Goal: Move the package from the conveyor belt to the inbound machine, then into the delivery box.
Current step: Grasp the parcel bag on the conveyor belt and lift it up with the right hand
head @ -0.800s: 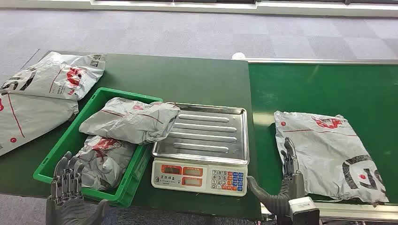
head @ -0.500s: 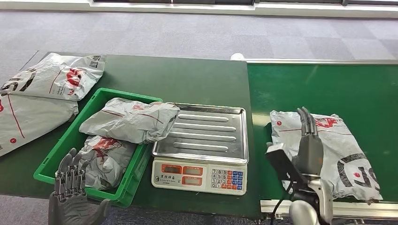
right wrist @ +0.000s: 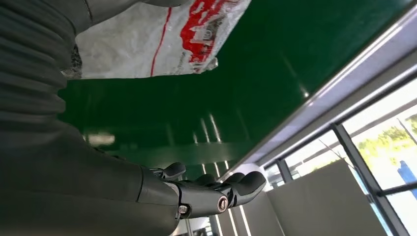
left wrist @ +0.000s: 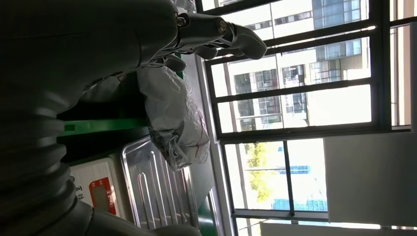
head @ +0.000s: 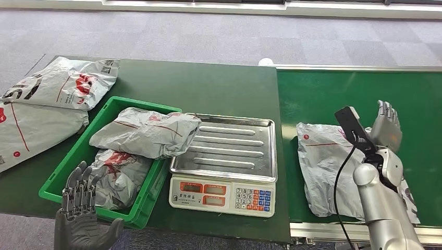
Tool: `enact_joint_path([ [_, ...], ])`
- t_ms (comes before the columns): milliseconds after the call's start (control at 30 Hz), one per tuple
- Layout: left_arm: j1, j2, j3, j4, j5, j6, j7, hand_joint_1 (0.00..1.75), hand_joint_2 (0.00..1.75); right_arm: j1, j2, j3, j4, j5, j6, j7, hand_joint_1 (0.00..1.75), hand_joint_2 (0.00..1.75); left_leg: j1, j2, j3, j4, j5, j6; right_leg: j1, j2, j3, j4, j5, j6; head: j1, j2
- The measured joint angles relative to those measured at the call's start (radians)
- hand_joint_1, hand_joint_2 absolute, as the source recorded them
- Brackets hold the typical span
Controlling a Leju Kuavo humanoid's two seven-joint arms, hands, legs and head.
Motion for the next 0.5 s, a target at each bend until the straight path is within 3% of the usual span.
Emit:
enact_joint_path([
  [67, -0.001, 0.001, 0.003, 0.000, 0.000, -0.010, 0.006, 0.00, 1.75, -0.011, -0.002, -0.009, 0.045, 0.017, 0.093, 0.060, 0.00, 1.75, 0.000, 0.000, 0.000, 0.000, 0.000, 0.000, 0.000, 0.000, 0.000, 0.000, 0.000, 0.000, 0.000, 0.000],
  [167, -0.010, 0.008, 0.003, 0.005, 0.001, -0.020, 0.014, 0.00, 1.75, -0.034, -0.018, -0.016, 0.182, 0.040, 0.311, 0.144, 0.00, 1.75, 0.000, -0.001, 0.000, 0.000, 0.000, 0.000, 0.000, -0.001, 0.000, 0.000, 0.000, 0.000, 0.000, 0.000],
  [267, -0.021, 0.023, 0.003, 0.022, 0.009, -0.022, 0.012, 0.00, 1.75, -0.038, -0.044, -0.020, 0.344, 0.041, 0.484, 0.161, 0.00, 1.75, 0.000, -0.003, 0.000, 0.000, 0.000, 0.000, -0.001, -0.004, 0.000, 0.000, 0.000, 0.000, 0.000, 0.000],
  [433, -0.043, 0.034, 0.001, 0.052, 0.013, -0.021, 0.006, 0.00, 1.75, -0.049, -0.076, -0.023, 0.487, 0.036, 0.579, 0.150, 0.00, 1.75, 0.001, -0.002, 0.004, 0.000, -0.001, 0.000, 0.001, -0.003, 0.004, -0.002, -0.002, 0.001, 0.000, 0.000],
  [500, -0.049, 0.034, 0.000, 0.060, 0.013, -0.022, 0.006, 0.00, 1.75, -0.057, -0.083, -0.023, 0.512, 0.036, 0.595, 0.151, 0.87, 1.75, 0.002, -0.003, 0.008, 0.000, -0.003, 0.001, 0.001, -0.005, 0.008, -0.003, -0.004, 0.002, 0.000, 0.000],
])
